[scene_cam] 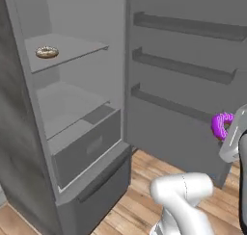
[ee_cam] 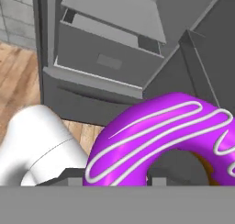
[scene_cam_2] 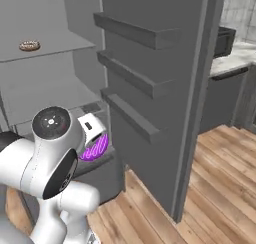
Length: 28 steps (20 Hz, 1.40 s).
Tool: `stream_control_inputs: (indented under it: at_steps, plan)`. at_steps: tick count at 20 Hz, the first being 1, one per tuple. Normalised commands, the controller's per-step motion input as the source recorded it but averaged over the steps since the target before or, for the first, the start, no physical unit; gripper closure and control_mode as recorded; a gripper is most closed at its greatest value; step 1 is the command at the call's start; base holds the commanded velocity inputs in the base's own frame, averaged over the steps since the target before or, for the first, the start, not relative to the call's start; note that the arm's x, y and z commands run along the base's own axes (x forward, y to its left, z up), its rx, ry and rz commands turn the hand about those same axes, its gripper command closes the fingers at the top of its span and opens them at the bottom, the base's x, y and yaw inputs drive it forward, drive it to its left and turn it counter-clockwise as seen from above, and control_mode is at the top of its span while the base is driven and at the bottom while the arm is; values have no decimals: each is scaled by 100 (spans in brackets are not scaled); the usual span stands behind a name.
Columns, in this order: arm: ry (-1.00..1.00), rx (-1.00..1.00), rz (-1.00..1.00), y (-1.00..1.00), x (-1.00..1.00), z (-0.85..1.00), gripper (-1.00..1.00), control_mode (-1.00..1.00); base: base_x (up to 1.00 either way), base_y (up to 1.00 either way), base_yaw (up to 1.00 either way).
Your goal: Take the donuts from the fridge and place them on the empty tray on the dining counter.
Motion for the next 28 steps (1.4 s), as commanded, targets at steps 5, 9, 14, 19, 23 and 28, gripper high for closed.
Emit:
stream_control_inputs:
  at_steps: [5, 9, 14, 19, 23, 28]
  plan:
    - [0, 0, 0, 0, 0, 0, 100, 100, -49, 27, -82]
    - [0, 0, 0, 0, 0, 0, 100, 100, -70, 30, -79]
    - [0, 0, 0, 0, 0, 0, 100, 100, -86, 26, -77]
    - [0, 0, 0, 0, 0, 0, 100, 100, -84, 19, -78]
    - [0, 0, 0, 0, 0, 0, 100, 100, -74, 22, -75]
    - [0, 0, 0, 0, 0, 0, 100, 100, -44, 21, -70]
